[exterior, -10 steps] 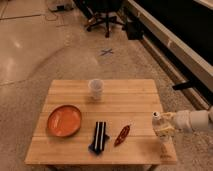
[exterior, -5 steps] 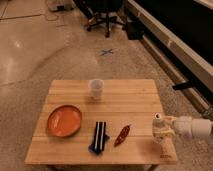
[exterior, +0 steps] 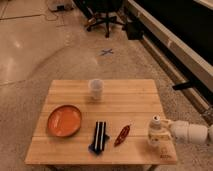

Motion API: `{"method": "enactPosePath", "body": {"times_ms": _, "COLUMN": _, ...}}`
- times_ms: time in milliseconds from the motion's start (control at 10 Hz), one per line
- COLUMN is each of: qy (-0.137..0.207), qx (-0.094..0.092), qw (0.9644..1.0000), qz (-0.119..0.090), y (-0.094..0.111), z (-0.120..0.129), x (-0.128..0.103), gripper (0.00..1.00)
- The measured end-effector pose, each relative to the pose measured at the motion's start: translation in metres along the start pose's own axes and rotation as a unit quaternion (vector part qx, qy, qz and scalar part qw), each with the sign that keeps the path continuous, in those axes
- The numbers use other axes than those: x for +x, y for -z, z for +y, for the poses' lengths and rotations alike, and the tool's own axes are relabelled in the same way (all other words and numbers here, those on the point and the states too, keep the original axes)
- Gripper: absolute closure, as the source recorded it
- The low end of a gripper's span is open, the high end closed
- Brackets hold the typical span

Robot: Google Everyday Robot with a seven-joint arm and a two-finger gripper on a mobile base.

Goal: Stand the bottle upright

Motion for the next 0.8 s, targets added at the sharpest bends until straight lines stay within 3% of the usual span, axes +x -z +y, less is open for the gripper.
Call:
{"method": "enactPosePath", "body": {"times_ms": 200, "qy": -0.008, "qx": 0.004, "qw": 0.9999, "qz": -0.007, "y": -0.005, "z": 0.001, "x": 0.003, "gripper": 0.99}}
{"method": "enactPosePath", "body": {"times_ms": 300, "qy": -0.009, "qx": 0.004, "qw": 0.9999, "qz": -0.008, "y": -0.008, "z": 0.002, "x": 0.005, "gripper": 0.93}}
{"method": "enactPosePath", "body": {"times_ms": 800, "qy": -0.007, "qx": 0.011, "qw": 0.9996, "qz": -0.025, "y": -0.009, "z": 0.011, "x": 0.008, "gripper": 0.43}}
